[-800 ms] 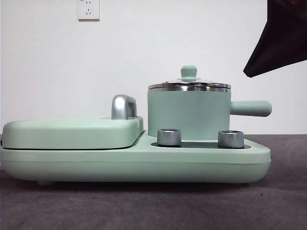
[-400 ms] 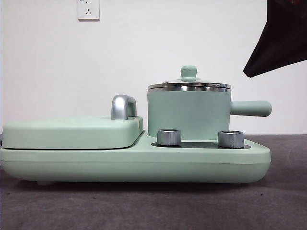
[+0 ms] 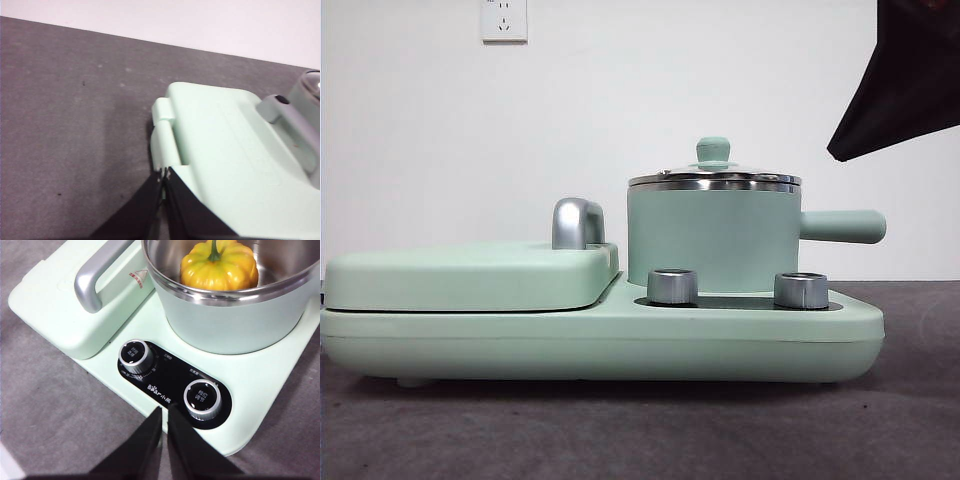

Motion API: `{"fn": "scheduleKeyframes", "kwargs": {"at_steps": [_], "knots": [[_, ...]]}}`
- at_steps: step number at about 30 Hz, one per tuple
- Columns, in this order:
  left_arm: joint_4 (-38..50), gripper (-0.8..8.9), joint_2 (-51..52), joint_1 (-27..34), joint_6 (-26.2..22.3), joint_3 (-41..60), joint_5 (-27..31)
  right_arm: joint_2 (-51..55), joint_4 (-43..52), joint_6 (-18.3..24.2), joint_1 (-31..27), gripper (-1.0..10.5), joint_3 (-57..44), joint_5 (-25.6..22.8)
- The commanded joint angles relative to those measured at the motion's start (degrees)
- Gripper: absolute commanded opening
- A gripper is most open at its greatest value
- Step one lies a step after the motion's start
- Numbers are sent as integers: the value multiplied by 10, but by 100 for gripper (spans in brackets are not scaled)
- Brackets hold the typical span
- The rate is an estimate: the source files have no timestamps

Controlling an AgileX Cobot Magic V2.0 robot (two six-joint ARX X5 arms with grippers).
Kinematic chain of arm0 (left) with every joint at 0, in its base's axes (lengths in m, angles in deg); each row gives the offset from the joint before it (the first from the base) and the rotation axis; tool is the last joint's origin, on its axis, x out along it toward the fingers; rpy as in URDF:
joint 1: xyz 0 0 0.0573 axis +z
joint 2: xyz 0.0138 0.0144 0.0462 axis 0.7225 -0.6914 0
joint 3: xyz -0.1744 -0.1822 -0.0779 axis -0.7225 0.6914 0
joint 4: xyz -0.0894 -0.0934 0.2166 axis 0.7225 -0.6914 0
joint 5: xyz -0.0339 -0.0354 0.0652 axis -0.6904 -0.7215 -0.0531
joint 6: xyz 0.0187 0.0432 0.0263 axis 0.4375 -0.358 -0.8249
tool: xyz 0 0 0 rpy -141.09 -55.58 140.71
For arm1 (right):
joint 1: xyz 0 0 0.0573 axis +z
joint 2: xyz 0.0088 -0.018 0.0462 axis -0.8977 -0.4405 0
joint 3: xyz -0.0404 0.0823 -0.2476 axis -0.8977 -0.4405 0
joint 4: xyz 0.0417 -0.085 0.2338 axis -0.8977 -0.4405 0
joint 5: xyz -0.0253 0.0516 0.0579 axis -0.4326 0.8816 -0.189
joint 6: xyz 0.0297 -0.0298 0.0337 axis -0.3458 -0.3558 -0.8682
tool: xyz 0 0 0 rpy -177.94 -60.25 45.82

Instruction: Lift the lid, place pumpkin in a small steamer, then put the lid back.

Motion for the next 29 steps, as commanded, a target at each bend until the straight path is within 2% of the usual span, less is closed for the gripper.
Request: {"fn": "scheduleKeyframes", "kwargs": {"at_steps": [1,11,16,29], "knots": [[22,7,26,11,-8,27,-1,-3,7,-2,4,16,10,1],[43,7,119,41,-10,118,-1,-3,7,-2,4,16,10,1],[86,7,118,41,-9,160,0,-2,7,-2,4,16,10,1],[106,7,118,41,-10,160,-1,-3,7,-2,4,16,10,1]]}}
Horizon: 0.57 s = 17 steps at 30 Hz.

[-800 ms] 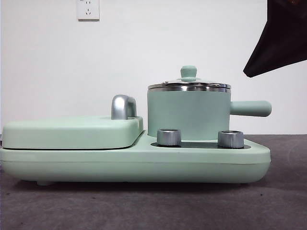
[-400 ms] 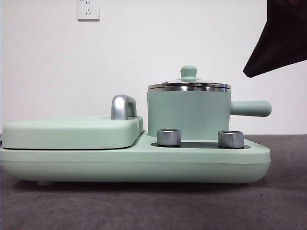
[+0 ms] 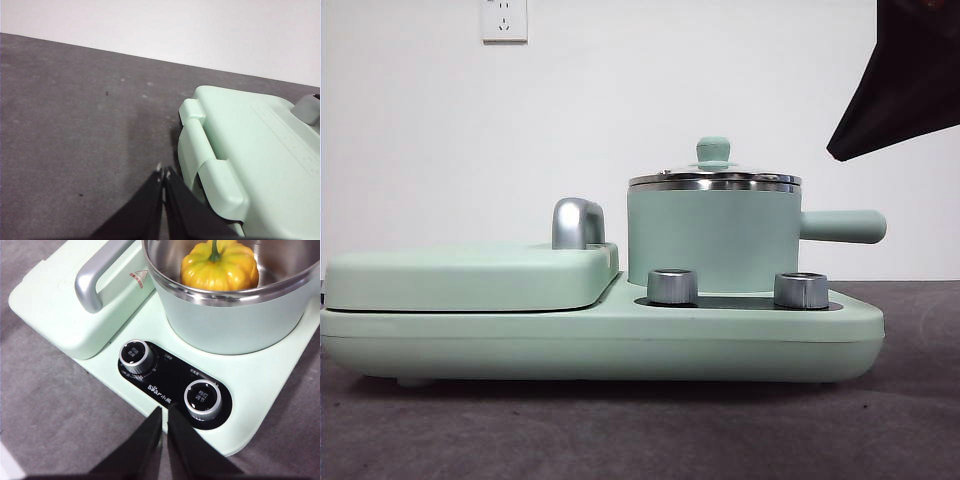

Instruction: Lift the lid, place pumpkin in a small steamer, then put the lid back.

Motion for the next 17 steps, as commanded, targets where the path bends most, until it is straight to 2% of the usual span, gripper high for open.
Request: {"fn": "scheduleKeyframes", "kwargs": {"at_steps": [1,7,8,9,10,12,14,17], "knots": [[6,7,1,0,-4,11,-1,-3,7,-2,4,16,10,1],[6,7,1,0,-4,11,-1,-3,7,-2,4,16,10,1],[6,7,1,0,-4,11,-1,-3,7,8,4,16,10,1],[6,7,1,0,-4,11,-1,4,0,63,7,16,10,-6],[6,7,1,0,-4,11,-1,16,-9,99,6,16,9,-12],[6,7,1,0,-4,11,-1,38,-4,140,0,16,0,-26],[6,7,1,0,-4,11,-1,64,14,154,-11,16,-16,-31],[6,7,1,0,-4,11,-1,108,33,153,-44,16,-47,-31]]}}
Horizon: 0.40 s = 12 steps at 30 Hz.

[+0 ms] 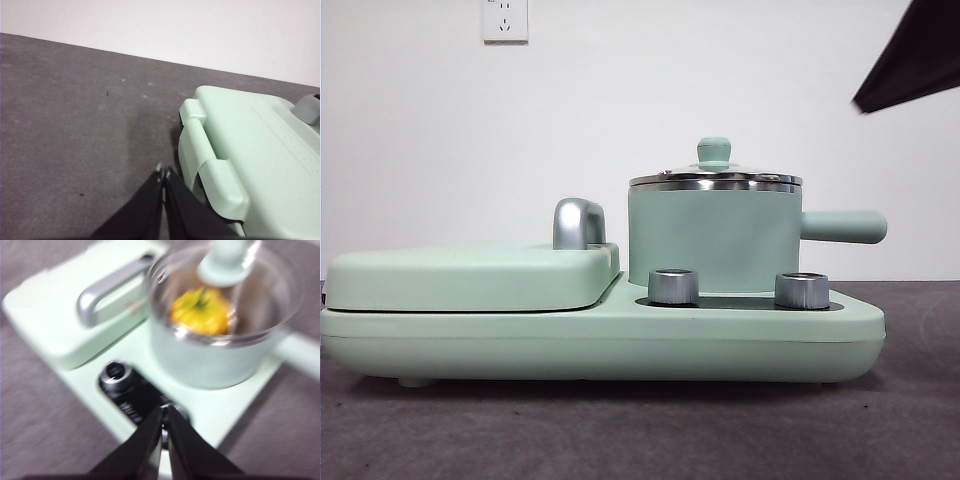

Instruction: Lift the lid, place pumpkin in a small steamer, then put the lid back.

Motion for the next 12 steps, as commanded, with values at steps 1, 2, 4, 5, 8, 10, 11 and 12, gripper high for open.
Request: {"fn": "scheduleKeyframes", "kwargs": {"at_steps": [1,2,4,5,8,10,11,12], "knots": [[6,7,1,0,-4,11,-1,34,14,26,-31,16,-32,-2],[6,7,1,0,-4,11,-1,49,21,26,-45,16,-45,-2],[6,7,1,0,-4,11,-1,78,29,26,-72,16,-66,-2],[6,7,1,0,-4,11,-1,94,35,24,-86,16,-77,-2],[6,7,1,0,-4,11,-1,139,45,24,-122,16,-111,-2],[6,7,1,0,-4,11,-1,165,49,24,-143,16,-131,-2],[6,7,1,0,-4,11,-1,182,50,23,-157,16,-144,-2],[6,7,1,0,-4,11,-1,195,51,22,-167,16,-154,-2]]}}
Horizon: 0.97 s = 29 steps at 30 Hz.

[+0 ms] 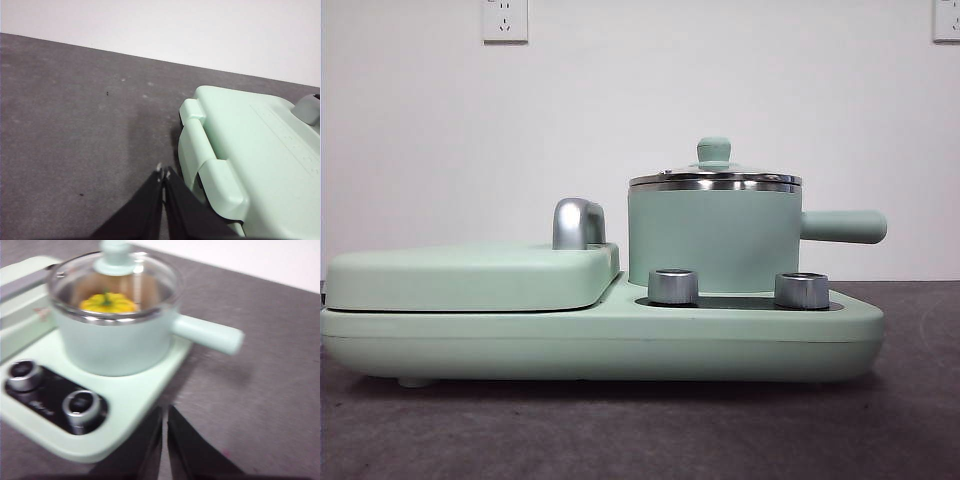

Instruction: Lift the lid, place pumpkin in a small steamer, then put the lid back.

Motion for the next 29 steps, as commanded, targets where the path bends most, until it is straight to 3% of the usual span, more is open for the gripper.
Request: {"fn": "scheduleKeyframes", "kwargs": {"at_steps": [1,11,16,29], "knots": [[6,7,1,0,-4,11,-1,33,7,2,-26,16,-29,-1],[6,7,1,0,-4,11,-1,167,15,0,-77,16,-132,-47],[6,7,1,0,-4,11,-1,218,66,-8,-94,16,-188,-44],[6,7,1,0,-4,11,-1,218,100,-23,-108,16,-207,-52]]}}
